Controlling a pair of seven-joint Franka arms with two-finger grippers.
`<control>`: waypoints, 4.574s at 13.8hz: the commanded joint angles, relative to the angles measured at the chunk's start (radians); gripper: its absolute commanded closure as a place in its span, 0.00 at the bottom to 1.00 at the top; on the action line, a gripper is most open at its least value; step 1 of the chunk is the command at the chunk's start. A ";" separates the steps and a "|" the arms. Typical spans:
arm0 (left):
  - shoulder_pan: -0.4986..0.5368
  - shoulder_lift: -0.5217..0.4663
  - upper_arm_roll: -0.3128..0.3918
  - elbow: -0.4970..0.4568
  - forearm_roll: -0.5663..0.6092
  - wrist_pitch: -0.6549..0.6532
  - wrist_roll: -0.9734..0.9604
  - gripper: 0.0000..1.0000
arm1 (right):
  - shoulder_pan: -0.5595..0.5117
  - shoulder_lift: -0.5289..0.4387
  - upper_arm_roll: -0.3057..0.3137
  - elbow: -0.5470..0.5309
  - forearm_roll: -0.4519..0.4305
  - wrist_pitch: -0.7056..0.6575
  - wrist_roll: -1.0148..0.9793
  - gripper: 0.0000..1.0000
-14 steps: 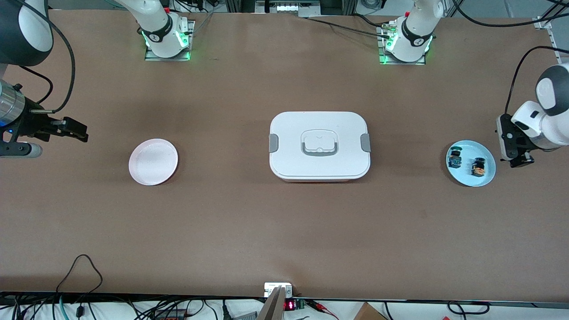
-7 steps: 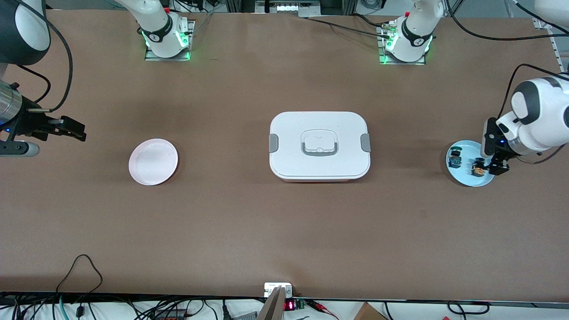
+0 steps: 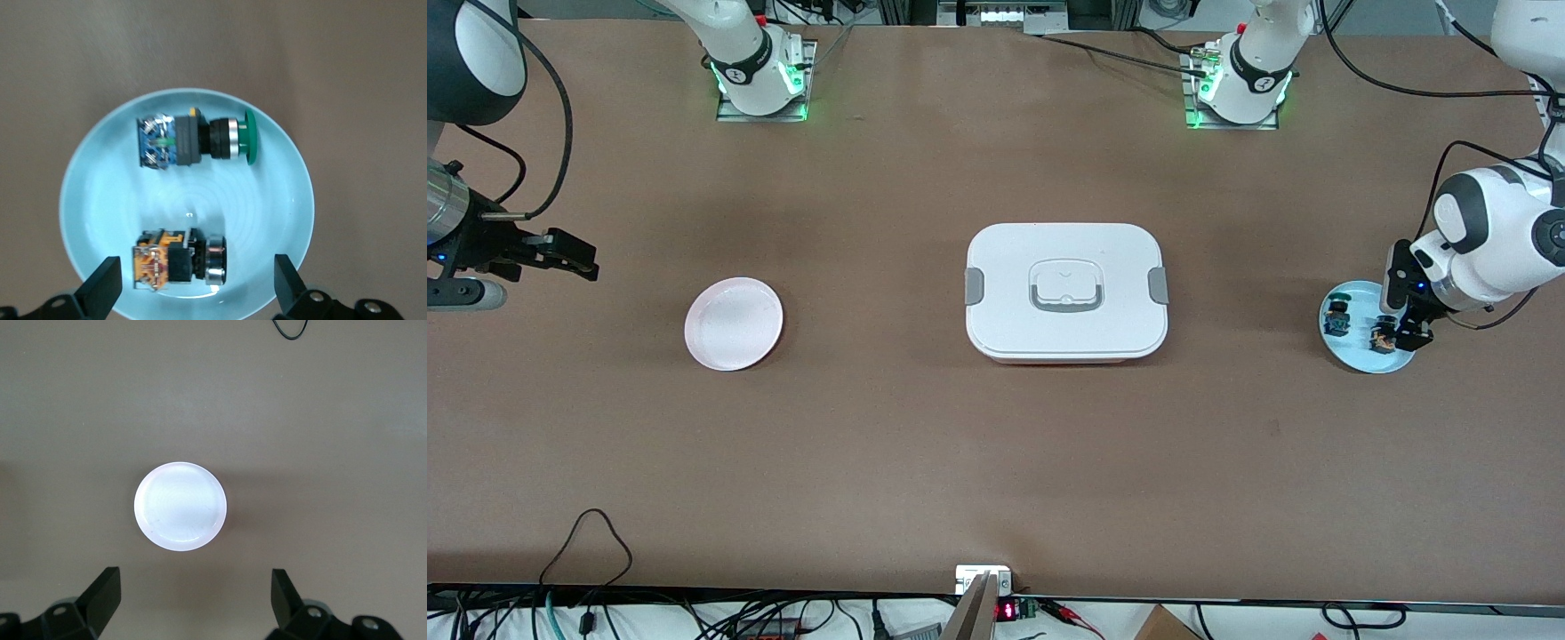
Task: Transfer orange switch to right arm and place
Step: 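Move the left gripper down over the orange switch in the blue dish, then close the left gripper on the orange switch, then lift the orange switch with the left gripper toward the white box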
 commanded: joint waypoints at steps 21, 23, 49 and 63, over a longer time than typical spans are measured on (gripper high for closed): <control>0.027 0.096 -0.024 0.087 -0.028 0.063 0.024 0.00 | -0.005 -0.011 0.003 -0.014 0.003 0.023 -0.013 0.00; 0.028 0.112 -0.024 0.101 -0.030 0.063 0.025 0.00 | -0.005 -0.012 0.003 -0.014 0.003 0.023 -0.013 0.00; 0.232 0.107 -0.258 0.398 -0.195 -0.466 0.068 1.00 | -0.005 -0.011 0.003 -0.013 0.003 0.021 -0.010 0.00; -0.036 0.181 -0.609 0.480 -1.357 -0.829 -0.128 1.00 | -0.009 -0.019 -0.003 -0.003 0.003 -0.008 -0.015 0.00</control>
